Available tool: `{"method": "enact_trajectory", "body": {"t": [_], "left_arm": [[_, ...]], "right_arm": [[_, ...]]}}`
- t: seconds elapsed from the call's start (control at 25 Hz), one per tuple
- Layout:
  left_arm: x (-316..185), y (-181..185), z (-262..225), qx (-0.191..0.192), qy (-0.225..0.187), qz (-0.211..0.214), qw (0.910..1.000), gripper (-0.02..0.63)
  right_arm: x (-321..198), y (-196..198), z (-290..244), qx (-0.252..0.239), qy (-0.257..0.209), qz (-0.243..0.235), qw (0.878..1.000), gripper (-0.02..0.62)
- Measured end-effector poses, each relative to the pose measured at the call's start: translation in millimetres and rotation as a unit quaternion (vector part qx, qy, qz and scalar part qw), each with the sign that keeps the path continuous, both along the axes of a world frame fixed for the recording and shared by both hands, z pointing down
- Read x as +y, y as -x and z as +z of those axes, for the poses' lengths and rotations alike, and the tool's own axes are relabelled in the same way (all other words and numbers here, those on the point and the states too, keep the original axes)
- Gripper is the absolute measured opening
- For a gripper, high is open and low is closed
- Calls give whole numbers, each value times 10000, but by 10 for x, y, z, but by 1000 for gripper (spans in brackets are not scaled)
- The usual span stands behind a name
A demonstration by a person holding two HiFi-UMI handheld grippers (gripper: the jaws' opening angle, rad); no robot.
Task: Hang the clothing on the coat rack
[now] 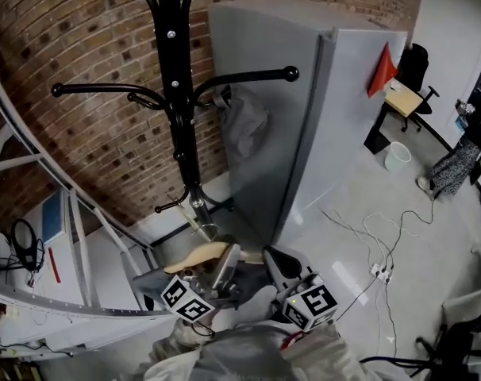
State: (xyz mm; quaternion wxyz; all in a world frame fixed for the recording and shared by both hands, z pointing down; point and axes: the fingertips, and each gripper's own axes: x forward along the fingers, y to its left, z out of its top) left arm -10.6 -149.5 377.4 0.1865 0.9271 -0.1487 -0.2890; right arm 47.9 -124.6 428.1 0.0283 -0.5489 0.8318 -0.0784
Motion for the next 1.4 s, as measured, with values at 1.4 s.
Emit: {"method": "enact_trajectory", "body": {"t": [1.4], "left_arm": [[-353, -204, -143, -114, -56, -2442, 9697, 84]], "right_arm": [[-639, -180, -70, -334, -105, -2568, 9658, 25]]}}
